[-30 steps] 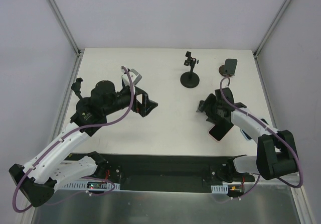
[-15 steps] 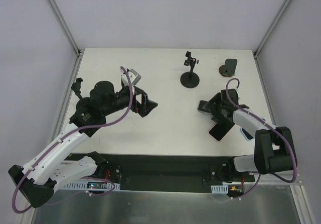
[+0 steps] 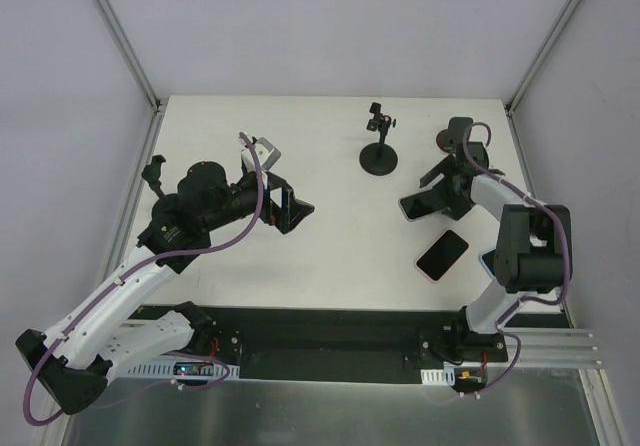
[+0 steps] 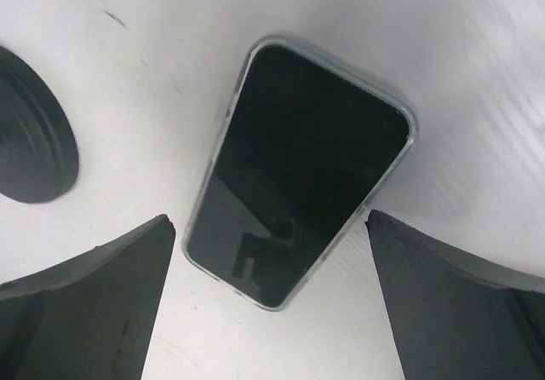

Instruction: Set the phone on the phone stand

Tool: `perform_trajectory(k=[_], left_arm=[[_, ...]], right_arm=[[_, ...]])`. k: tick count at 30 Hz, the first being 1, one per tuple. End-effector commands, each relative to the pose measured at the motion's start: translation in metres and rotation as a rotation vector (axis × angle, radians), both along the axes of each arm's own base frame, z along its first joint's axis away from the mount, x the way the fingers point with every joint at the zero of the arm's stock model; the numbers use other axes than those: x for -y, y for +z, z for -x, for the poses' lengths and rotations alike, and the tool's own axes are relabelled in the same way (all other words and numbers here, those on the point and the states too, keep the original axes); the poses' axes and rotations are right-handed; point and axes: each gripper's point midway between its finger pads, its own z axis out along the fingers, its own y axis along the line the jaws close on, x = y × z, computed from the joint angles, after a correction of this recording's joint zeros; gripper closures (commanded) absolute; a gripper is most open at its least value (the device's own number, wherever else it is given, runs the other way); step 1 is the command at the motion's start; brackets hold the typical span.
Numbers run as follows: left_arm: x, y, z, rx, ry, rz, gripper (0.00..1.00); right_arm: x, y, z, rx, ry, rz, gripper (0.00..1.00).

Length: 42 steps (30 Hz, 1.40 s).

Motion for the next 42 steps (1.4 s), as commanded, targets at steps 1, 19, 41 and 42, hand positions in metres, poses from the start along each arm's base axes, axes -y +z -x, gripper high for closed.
perform_trajectory(k=[1, 19, 41, 42], left_arm=[[0.001, 0.027, 0.006, 0.052, -0.018, 0.061, 0.01], [0.006, 0.032, 0.014, 0.027, -0.059, 0.088, 0.01], [0.008, 0.031, 0.017, 0.016, -0.078, 0.091, 0.01], [0.008, 0.031, 0.017, 0.016, -0.078, 0.091, 0.01]], right_arm=[[0.007, 0.018, -0.031, -0.065, 0.149, 0.087, 0.00], [-0.004, 0.025, 0.009, -0.370, -0.025, 0.207, 0.04], [-0.004, -0.003, -0.028, -0.390, -0.154, 0.142, 0.04], [-0.002, -0.003, -0.028, -0.390, -0.161, 0.142, 0.04]])
